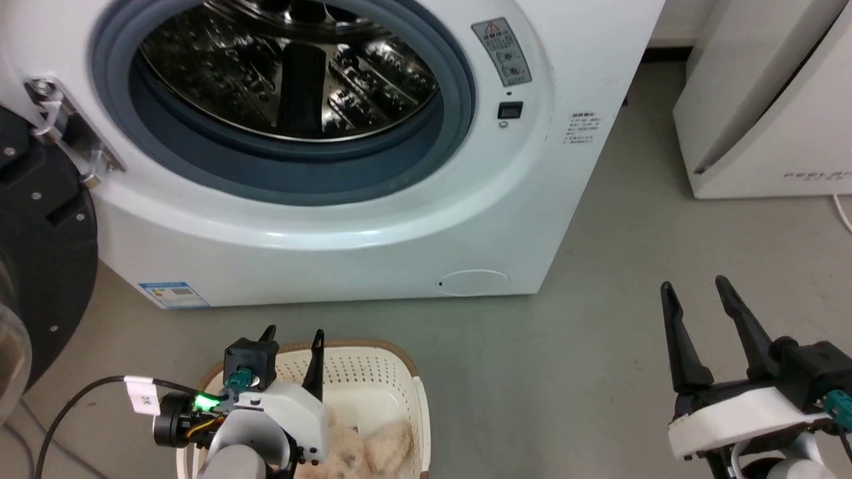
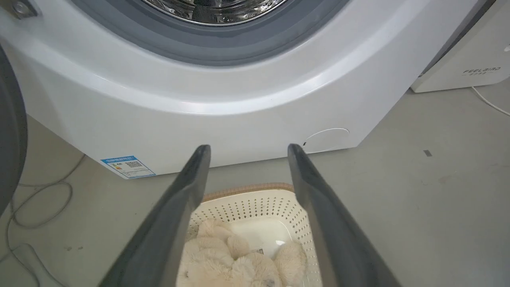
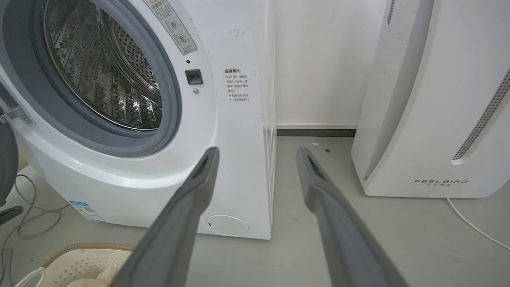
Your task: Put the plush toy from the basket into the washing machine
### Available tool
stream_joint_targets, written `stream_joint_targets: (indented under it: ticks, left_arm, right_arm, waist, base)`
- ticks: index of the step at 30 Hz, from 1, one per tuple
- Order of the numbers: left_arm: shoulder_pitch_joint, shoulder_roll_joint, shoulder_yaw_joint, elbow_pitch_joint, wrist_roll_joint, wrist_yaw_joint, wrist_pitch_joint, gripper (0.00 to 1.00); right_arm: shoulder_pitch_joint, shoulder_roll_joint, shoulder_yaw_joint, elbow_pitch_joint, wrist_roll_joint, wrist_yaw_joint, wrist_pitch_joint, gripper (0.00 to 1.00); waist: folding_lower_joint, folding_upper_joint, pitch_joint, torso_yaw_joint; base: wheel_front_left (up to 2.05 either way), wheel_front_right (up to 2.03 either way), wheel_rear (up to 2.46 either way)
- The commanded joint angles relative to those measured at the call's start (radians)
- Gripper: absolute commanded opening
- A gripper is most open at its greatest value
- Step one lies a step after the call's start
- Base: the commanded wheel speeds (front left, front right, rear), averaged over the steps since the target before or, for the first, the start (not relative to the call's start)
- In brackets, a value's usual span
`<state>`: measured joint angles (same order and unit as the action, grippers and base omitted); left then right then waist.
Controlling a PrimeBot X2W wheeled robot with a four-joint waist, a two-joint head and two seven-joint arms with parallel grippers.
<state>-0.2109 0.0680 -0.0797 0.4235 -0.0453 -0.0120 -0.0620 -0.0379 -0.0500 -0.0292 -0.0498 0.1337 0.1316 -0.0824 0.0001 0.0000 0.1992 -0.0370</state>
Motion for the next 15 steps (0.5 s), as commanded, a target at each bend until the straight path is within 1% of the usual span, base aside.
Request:
stream_joint_targets:
  ticks: [1, 15]
  left_arm:
    - [-0.031, 0.008, -0.005, 0.032, -0.006, -0.003, 0.004, 1.00]
    - [-0.133, 0.035, -0.037, 0.182, -0.028, 0.002, 0.086, 1.00]
  right_arm:
    - [-0.029, 0.000, -0.004, -0.012, 0.011, 0.000, -0.012, 1.00]
    - [-0.096, 0.000, -0.023, -0.055, 0.044, 0.000, -0.041, 1.00]
  waist:
    - [-0.0001, 0.0000, 0.031, -0.005]
    - [-0.0001, 0.0000, 0.216, -0.013]
  base:
    - [0.00, 0.00, 0.00]
    - [0.00, 0.00, 0.00]
